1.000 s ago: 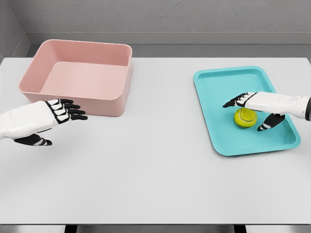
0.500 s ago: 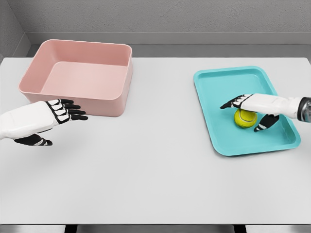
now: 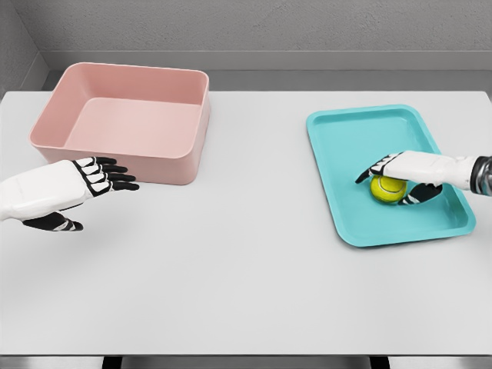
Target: Put the tennis from the blue tray into the pink basket with both arms
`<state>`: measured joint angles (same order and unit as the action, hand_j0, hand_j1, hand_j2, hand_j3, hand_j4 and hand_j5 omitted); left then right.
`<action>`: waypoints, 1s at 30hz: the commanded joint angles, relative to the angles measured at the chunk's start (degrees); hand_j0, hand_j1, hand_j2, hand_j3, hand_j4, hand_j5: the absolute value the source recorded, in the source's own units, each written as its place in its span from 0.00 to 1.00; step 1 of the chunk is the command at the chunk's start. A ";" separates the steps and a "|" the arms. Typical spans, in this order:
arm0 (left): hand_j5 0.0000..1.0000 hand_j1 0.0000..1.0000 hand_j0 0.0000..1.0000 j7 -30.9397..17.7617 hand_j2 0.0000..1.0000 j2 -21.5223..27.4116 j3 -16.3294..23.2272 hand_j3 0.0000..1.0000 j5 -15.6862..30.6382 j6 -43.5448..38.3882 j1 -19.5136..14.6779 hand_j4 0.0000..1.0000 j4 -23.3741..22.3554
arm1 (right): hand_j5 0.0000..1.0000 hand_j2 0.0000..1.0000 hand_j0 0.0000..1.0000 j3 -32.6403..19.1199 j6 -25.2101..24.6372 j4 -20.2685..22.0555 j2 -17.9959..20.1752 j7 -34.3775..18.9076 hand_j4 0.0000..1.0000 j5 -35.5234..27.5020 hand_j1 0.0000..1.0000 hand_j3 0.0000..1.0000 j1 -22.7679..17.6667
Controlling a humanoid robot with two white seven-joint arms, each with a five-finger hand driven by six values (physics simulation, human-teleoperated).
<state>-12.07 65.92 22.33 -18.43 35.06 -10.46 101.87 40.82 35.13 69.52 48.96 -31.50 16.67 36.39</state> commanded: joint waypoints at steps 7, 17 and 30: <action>1.00 1.00 1.00 0.03 1.00 0.08 -0.01 1.00 0.32 -0.06 0.00 1.00 0.00 | 0.64 0.64 0.64 -0.04 -0.13 0.01 0.26 0.03 0.64 -0.23 0.64 0.64 0.00; 1.00 1.00 1.00 0.03 1.00 0.08 -0.01 1.00 0.41 -0.06 0.00 1.00 0.08 | 0.54 0.54 0.54 -0.04 -0.13 0.01 0.26 0.12 0.54 0.03 0.54 0.54 0.09; 1.00 1.00 1.00 0.03 1.00 0.17 -0.10 1.00 0.41 -0.06 0.00 1.00 0.08 | 0.49 0.49 0.49 -1.01 -0.13 3.61 1.84 0.12 0.49 -0.58 0.49 0.49 2.11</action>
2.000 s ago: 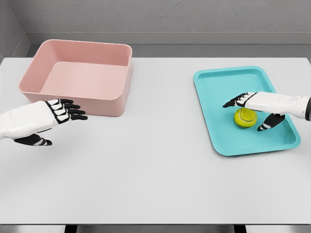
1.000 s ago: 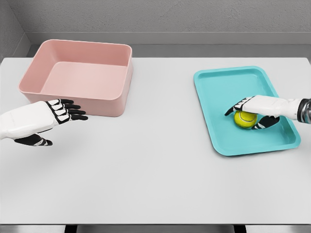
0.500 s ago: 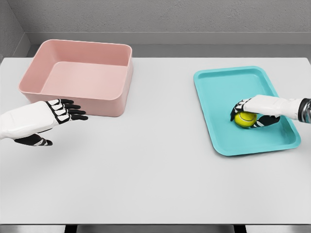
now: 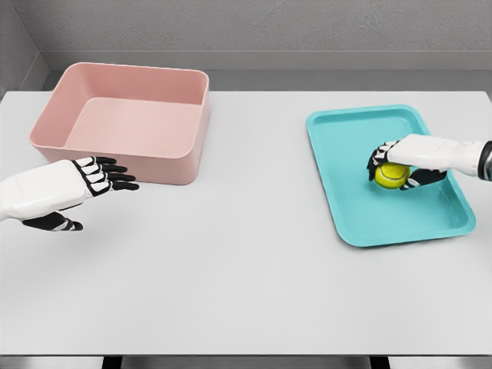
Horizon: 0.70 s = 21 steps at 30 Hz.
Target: Put the tennis from the blue tray into the pink basket with both arms
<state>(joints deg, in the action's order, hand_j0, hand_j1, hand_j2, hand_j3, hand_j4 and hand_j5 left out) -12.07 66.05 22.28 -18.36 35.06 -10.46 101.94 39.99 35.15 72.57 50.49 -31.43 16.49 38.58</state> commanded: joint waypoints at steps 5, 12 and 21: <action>1.00 1.00 1.00 0.03 1.00 0.13 -0.04 1.00 0.34 -0.06 -0.09 1.00 0.02 | 0.46 0.46 0.46 -0.17 -0.15 3.98 1.80 0.15 0.46 -0.49 0.46 0.46 0.18; 1.00 1.00 1.00 0.03 1.00 0.13 -0.04 1.00 0.34 -0.06 -0.18 1.00 -0.07 | 0.46 0.46 0.46 0.00 -0.15 12.15 1.81 -0.21 0.46 0.12 0.46 0.46 0.35; 1.00 1.00 1.00 0.03 1.00 0.13 -0.04 1.00 0.34 -0.06 -0.18 1.00 -0.07 | 0.46 0.46 0.46 0.53 -0.15 20.15 -0.48 -0.38 0.46 3.55 0.46 0.46 0.18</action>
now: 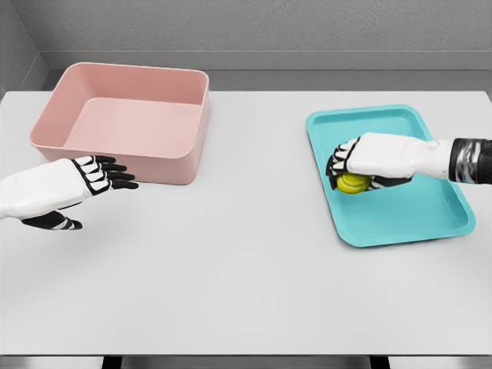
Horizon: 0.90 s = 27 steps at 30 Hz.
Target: Put the tennis from the blue tray into the pink basket with both arms
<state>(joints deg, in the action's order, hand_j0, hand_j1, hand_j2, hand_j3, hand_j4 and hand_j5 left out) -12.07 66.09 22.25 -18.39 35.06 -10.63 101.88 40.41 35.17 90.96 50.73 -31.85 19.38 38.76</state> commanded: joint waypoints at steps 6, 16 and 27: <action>1.00 1.00 1.00 0.03 1.00 0.09 -0.01 1.00 0.38 -0.06 0.09 1.00 -0.02 | 0.46 0.46 0.46 0.46 -0.17 3.70 -4.15 0.04 0.46 4.35 0.46 0.46 -0.09; 1.00 1.00 1.00 0.03 1.00 0.00 0.34 1.00 0.64 -0.06 0.18 1.00 -0.02 | 0.45 0.45 0.45 2.04 -0.17 3.61 -13.29 -0.14 0.45 10.41 0.45 0.45 0.09; 1.00 1.00 1.00 0.03 1.00 0.09 0.34 1.00 0.46 -0.06 0.18 1.00 0.07 | 0.46 0.46 0.46 4.41 -0.17 0.71 -21.29 -1.19 0.46 15.86 0.46 0.46 -0.44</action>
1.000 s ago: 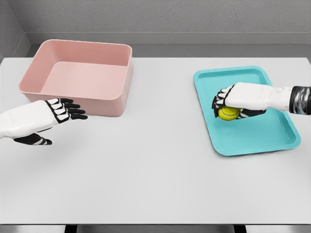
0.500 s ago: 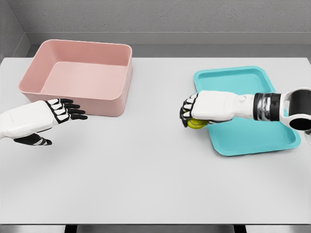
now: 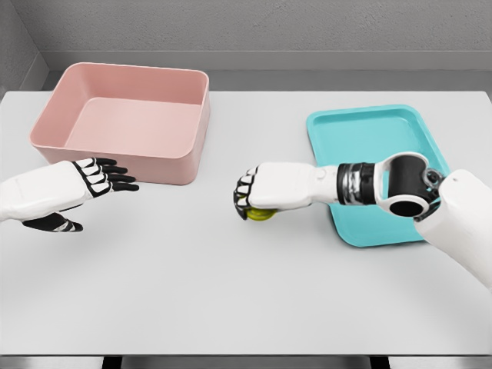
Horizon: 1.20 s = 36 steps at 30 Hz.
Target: Put the tennis from the blue tray into the pink basket with both arms
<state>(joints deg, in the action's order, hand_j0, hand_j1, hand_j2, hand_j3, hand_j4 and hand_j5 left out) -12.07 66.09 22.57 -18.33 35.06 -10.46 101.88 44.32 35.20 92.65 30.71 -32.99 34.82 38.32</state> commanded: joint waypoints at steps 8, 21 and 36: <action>1.00 1.00 1.00 0.03 1.00 0.09 0.01 1.00 0.31 -0.06 0.00 1.00 0.07 | 0.46 0.46 0.46 2.52 -0.20 -3.88 -5.39 0.03 0.46 3.06 0.46 0.46 -0.62; 1.00 1.00 1.00 0.03 1.00 0.00 0.01 1.00 0.22 -0.06 0.00 1.00 0.07 | 0.62 0.62 0.62 2.87 -0.20 -5.02 -6.89 -0.06 0.62 3.76 0.62 0.62 -1.05; 1.00 1.00 1.00 0.03 1.00 0.09 0.01 1.00 0.22 -0.06 -0.09 1.00 -0.02 | 1.00 1.00 1.00 -0.81 -0.20 -3.97 -6.28 -0.06 1.00 3.15 1.00 1.00 -0.88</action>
<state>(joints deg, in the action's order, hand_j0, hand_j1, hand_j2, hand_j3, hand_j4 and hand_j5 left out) -12.07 66.10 22.60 -18.42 35.06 -10.55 101.92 44.91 35.16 88.41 24.39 -33.08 38.47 37.35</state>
